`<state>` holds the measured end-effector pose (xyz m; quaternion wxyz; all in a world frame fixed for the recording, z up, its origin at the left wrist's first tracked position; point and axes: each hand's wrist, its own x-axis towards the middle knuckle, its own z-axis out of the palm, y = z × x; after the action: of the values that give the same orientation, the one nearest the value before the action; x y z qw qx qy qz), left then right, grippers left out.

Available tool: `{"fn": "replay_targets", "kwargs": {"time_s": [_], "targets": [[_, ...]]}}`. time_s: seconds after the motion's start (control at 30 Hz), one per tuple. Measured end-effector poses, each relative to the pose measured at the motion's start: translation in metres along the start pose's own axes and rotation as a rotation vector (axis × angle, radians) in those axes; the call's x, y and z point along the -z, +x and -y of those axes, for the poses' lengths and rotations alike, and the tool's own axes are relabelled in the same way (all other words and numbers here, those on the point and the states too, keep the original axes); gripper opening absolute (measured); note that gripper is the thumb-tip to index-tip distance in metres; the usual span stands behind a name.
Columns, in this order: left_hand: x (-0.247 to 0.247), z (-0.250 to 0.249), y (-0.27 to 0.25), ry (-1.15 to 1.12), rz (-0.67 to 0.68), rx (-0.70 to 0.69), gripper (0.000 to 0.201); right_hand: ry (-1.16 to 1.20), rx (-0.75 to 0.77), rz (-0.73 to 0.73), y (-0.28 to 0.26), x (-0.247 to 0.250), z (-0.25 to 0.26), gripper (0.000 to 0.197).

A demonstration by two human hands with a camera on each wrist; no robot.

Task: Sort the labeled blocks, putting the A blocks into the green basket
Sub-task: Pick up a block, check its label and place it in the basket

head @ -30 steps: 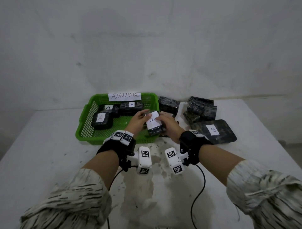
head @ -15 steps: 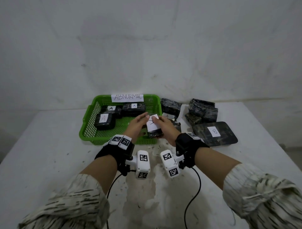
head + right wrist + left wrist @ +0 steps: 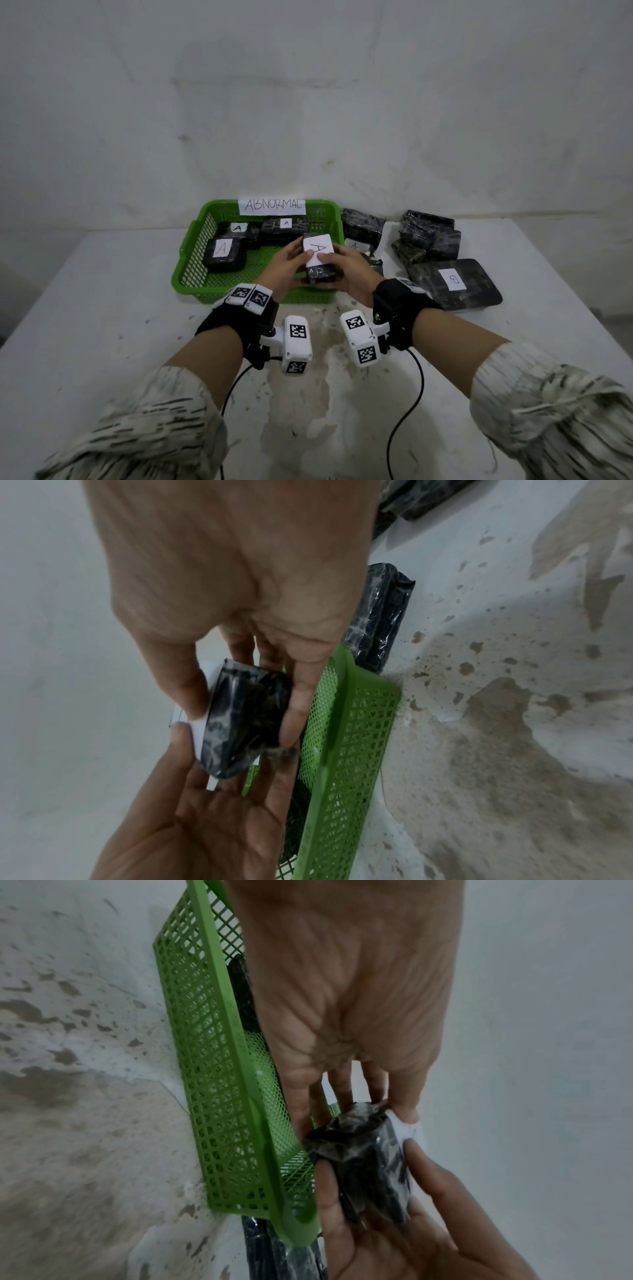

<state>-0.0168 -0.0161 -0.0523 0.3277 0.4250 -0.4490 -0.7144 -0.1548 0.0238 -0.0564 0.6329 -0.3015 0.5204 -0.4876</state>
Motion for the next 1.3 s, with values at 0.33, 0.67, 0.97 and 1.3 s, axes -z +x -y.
{"fn": "replay_targets", "kwargs": {"time_s": [0.33,0.67,0.97,1.3], "targets": [[0.005,0.001,-0.001,0.001,-0.027,-0.009,0.05,0.096,0.008,0.063,0.001,0.0,-0.001,0.06],[0.002,0.001,0.004,0.327,-0.214,-0.175,0.045,-0.061,0.129,-0.067,-0.003,0.007,0.002,0.029],[-0.016,-0.003,0.001,0.073,-0.172,-0.037,0.043,-0.2,0.259,-0.206,-0.004,0.001,-0.009,0.045],[-0.005,-0.001,-0.005,0.091,-0.056,-0.019,0.03,-0.274,0.144,-0.065,-0.007,0.003,0.003,0.053]]}}
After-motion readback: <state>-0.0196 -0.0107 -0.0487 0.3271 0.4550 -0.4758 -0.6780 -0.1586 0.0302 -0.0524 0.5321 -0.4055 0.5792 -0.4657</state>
